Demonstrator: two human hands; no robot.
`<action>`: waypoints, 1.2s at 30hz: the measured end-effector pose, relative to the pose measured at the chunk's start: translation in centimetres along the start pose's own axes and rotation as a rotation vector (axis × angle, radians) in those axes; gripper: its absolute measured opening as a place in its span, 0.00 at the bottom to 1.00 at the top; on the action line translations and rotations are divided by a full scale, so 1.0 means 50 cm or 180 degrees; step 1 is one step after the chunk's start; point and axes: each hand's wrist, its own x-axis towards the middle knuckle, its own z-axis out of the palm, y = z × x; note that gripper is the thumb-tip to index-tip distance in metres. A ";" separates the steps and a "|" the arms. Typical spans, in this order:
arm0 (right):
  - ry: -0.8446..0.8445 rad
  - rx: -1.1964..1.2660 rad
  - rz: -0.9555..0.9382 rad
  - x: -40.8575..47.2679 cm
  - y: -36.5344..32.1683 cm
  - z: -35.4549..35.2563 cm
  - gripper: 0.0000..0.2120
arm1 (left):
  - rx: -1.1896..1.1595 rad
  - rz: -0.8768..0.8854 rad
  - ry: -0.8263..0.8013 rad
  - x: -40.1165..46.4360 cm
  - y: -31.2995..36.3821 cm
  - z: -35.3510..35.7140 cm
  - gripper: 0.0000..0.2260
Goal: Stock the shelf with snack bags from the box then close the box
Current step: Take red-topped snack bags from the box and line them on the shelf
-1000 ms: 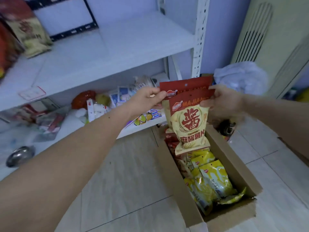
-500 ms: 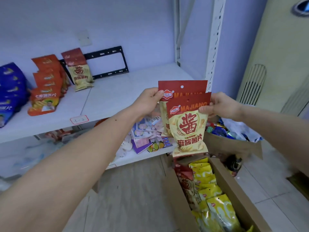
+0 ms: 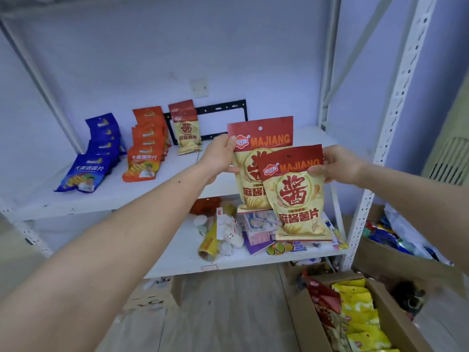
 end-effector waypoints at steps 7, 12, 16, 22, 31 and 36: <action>0.0002 -0.0138 -0.0106 0.082 -0.078 0.081 0.07 | -0.0020 -0.0122 0.0364 0.043 -0.039 -0.142 0.13; 0.0001 -0.0131 -0.0216 0.166 -0.124 0.119 0.07 | -0.0072 -0.0227 0.0603 0.101 -0.068 -0.205 0.12; -0.0101 -0.0153 -0.0354 0.259 -0.150 0.141 0.06 | -0.0054 -0.0197 0.0728 0.176 -0.094 -0.246 0.11; -0.0371 -0.0120 -0.0426 0.429 -0.182 0.163 0.06 | 0.0085 -0.0255 0.0904 0.321 -0.128 -0.304 0.13; -0.0565 -0.0105 -0.0425 0.662 -0.193 0.221 0.07 | 0.0246 -0.0512 0.1044 0.522 -0.216 -0.373 0.13; -0.0677 -0.0077 -0.0343 0.750 -0.199 0.272 0.06 | 0.0253 -0.0628 0.1046 0.616 -0.270 -0.422 0.12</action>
